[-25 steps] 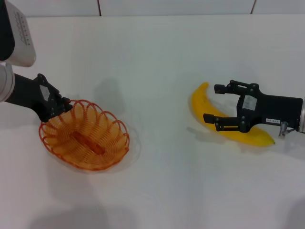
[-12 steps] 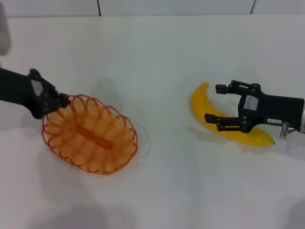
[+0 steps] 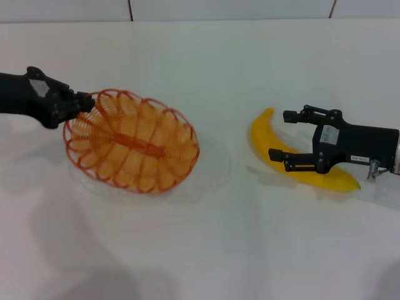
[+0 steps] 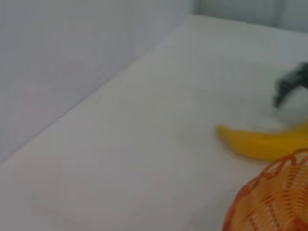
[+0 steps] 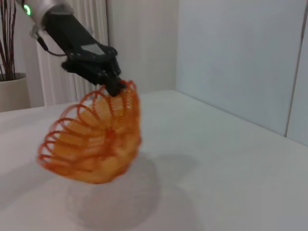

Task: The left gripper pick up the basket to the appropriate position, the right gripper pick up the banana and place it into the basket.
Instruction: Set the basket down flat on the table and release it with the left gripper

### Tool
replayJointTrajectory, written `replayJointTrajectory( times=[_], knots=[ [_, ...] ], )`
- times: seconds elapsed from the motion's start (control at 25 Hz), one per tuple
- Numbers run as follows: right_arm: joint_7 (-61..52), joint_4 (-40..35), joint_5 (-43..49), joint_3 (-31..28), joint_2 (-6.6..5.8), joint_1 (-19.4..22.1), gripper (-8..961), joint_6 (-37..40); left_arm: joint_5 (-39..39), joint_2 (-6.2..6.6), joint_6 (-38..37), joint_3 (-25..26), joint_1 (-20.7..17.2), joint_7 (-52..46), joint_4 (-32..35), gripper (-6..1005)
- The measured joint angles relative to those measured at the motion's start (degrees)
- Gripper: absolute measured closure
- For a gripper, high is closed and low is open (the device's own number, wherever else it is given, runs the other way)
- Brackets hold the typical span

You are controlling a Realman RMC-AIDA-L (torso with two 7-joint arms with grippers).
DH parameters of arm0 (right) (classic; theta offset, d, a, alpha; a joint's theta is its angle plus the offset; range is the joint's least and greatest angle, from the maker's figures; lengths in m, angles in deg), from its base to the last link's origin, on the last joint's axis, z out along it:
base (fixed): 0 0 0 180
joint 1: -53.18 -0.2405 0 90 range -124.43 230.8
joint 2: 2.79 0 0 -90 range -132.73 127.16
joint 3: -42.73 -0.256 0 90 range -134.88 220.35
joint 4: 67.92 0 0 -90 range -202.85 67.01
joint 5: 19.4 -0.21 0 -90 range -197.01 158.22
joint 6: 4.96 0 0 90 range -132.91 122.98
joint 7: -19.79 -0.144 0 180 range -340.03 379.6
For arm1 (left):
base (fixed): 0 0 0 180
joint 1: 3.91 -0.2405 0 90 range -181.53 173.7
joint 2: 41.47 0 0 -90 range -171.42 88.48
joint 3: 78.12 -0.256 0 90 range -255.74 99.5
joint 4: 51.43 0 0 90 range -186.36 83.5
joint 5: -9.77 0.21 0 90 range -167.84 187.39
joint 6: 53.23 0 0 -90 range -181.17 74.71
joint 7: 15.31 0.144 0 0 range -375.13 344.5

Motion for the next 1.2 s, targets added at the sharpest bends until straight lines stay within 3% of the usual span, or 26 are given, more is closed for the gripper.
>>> replayJointTrajectory(
  times=[0.28,0.52,0.88,1.2],
  knots=[
    [-0.05,0.0,-0.25,-0.09,0.15,-0.69,52,-0.03,0.55,-0.03,12.07,-0.74,4.2,-15.95,-10.3,949],
    [-0.1,-0.05,-1.65,-0.09,0.2,-0.82,52,-0.03,3.45,0.18,14.24,-0.75,9.19,-23.59,-16.04,953],
    [-0.14,0.03,-1.75,-0.09,0.53,-1.99,57,-0.95,10.9,0.27,21.32,-0.75,13.69,-25.74,-21.68,951],
    [-0.17,-0.09,-1.76,0.2,1.72,-2.84,65,-3.27,11.1,-0.21,25.85,-0.72,15.71,-21.73,-26.78,950]
  ],
)
